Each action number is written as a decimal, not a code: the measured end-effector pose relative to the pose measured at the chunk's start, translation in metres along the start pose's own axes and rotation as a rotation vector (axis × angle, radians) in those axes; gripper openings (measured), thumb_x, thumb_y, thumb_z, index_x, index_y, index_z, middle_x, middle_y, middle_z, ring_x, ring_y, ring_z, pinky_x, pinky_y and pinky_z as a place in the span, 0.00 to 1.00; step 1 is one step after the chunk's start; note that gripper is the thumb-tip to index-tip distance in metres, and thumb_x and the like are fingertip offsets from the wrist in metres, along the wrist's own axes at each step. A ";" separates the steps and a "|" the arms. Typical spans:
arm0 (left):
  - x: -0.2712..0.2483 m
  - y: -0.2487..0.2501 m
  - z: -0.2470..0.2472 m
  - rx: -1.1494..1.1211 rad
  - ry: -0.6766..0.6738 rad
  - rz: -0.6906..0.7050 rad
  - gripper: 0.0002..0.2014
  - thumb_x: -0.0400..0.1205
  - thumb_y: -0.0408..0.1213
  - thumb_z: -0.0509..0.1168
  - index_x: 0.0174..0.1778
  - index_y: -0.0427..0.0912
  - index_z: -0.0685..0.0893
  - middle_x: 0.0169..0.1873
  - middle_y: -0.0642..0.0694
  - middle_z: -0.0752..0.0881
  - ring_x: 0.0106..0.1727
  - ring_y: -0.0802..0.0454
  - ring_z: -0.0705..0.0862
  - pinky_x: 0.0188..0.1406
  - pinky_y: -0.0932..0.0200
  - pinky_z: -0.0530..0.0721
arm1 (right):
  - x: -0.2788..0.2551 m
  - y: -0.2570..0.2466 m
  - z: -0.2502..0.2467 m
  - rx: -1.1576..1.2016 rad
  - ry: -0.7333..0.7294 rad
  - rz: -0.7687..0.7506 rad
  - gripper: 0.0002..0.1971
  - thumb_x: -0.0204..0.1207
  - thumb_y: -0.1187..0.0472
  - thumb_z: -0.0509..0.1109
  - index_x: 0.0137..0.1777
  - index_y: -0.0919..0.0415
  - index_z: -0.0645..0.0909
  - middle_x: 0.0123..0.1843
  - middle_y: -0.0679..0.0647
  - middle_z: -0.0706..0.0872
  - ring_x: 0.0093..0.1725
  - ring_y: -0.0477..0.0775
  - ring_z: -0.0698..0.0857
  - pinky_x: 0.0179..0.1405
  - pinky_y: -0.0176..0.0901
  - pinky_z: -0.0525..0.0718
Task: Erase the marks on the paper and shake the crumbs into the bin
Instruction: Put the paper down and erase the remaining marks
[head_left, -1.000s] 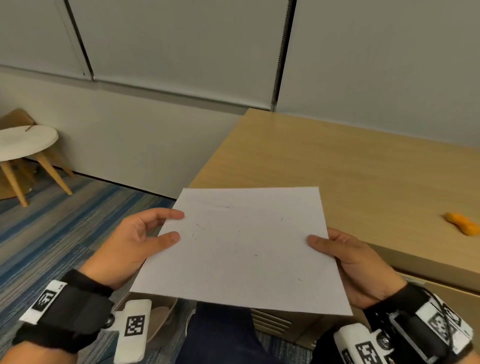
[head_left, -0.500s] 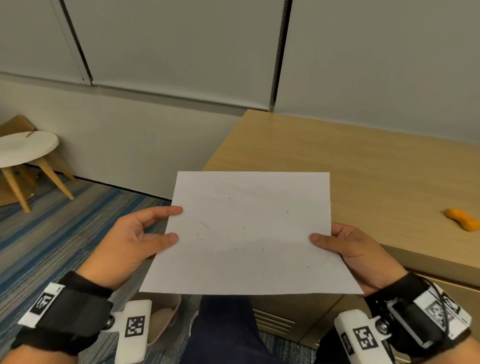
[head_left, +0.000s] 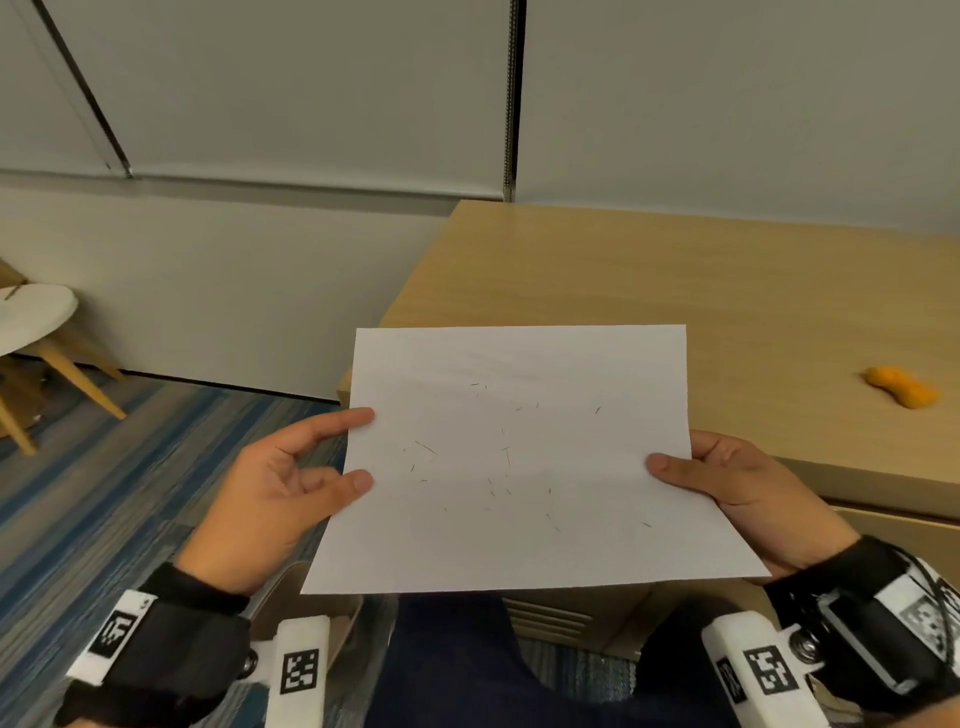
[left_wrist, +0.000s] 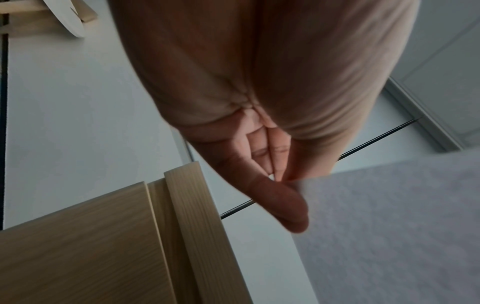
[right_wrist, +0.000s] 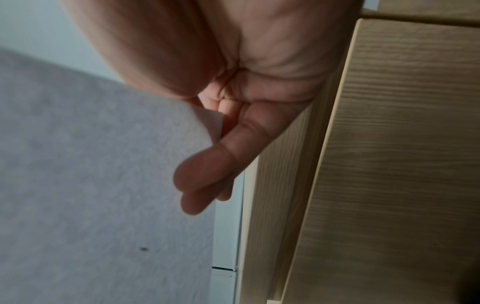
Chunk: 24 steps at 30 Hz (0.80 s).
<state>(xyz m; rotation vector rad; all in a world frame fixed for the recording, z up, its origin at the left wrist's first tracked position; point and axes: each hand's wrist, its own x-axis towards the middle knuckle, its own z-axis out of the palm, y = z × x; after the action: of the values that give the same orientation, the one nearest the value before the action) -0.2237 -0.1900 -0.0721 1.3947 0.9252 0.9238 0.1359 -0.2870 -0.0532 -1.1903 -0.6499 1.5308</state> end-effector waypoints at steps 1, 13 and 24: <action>0.001 0.000 0.002 0.001 0.002 -0.002 0.30 0.63 0.47 0.84 0.63 0.56 0.87 0.53 0.37 0.92 0.47 0.33 0.92 0.42 0.46 0.92 | -0.001 -0.001 -0.001 -0.002 0.005 -0.007 0.21 0.74 0.69 0.67 0.67 0.71 0.83 0.58 0.71 0.91 0.43 0.65 0.94 0.32 0.50 0.93; 0.088 0.028 0.049 0.337 -0.137 -0.001 0.33 0.77 0.32 0.75 0.74 0.61 0.75 0.36 0.38 0.93 0.45 0.46 0.93 0.54 0.53 0.88 | -0.006 -0.058 -0.067 -0.300 0.272 -0.259 0.28 0.60 0.61 0.78 0.62 0.69 0.85 0.54 0.69 0.93 0.41 0.59 0.94 0.38 0.45 0.94; 0.128 0.008 0.081 0.567 -0.106 0.064 0.37 0.72 0.36 0.80 0.74 0.66 0.75 0.51 0.47 0.89 0.38 0.53 0.92 0.51 0.52 0.89 | -0.001 -0.114 -0.248 -1.367 0.768 -0.232 0.29 0.51 0.09 0.59 0.51 0.16 0.77 0.57 0.44 0.87 0.50 0.59 0.87 0.38 0.64 0.91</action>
<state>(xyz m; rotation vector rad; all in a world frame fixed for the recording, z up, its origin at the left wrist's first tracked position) -0.1000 -0.1021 -0.0644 1.9409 1.1160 0.6457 0.4089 -0.2948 -0.0438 -2.3799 -1.2568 0.1556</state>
